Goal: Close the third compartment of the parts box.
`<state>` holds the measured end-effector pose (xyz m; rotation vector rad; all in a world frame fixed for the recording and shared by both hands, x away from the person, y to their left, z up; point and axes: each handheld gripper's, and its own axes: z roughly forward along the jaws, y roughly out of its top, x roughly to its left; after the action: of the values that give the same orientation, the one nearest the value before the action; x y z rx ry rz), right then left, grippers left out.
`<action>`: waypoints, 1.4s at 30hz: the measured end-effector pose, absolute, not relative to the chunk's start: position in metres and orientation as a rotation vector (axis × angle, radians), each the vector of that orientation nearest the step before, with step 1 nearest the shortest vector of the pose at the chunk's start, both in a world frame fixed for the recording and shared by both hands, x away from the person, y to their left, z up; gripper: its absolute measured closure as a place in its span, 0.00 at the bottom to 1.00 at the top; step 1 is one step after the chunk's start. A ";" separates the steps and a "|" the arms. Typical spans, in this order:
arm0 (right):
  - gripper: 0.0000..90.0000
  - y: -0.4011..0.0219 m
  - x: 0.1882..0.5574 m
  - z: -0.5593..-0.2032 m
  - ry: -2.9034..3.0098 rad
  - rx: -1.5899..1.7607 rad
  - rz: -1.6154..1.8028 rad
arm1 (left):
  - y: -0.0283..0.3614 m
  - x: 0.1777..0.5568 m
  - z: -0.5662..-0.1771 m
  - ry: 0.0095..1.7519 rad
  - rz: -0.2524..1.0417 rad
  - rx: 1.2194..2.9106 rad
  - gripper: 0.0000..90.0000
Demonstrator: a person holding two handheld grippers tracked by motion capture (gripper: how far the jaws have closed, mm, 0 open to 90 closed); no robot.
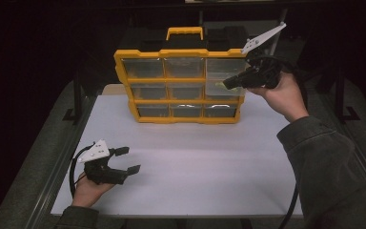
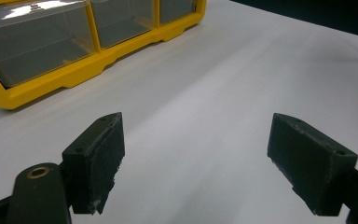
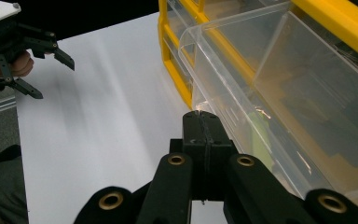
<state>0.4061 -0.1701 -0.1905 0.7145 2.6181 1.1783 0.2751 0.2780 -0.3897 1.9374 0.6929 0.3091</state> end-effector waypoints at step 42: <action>0.99 -0.168 0.439 -0.195 2.594 0.827 1.150 | 0.283 0.274 -0.388 0.702 0.320 1.935 0.21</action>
<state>0.4394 -0.1679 -0.1953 0.8274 2.5937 1.1496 0.2742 0.2830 -0.3881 1.9352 0.7021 0.3202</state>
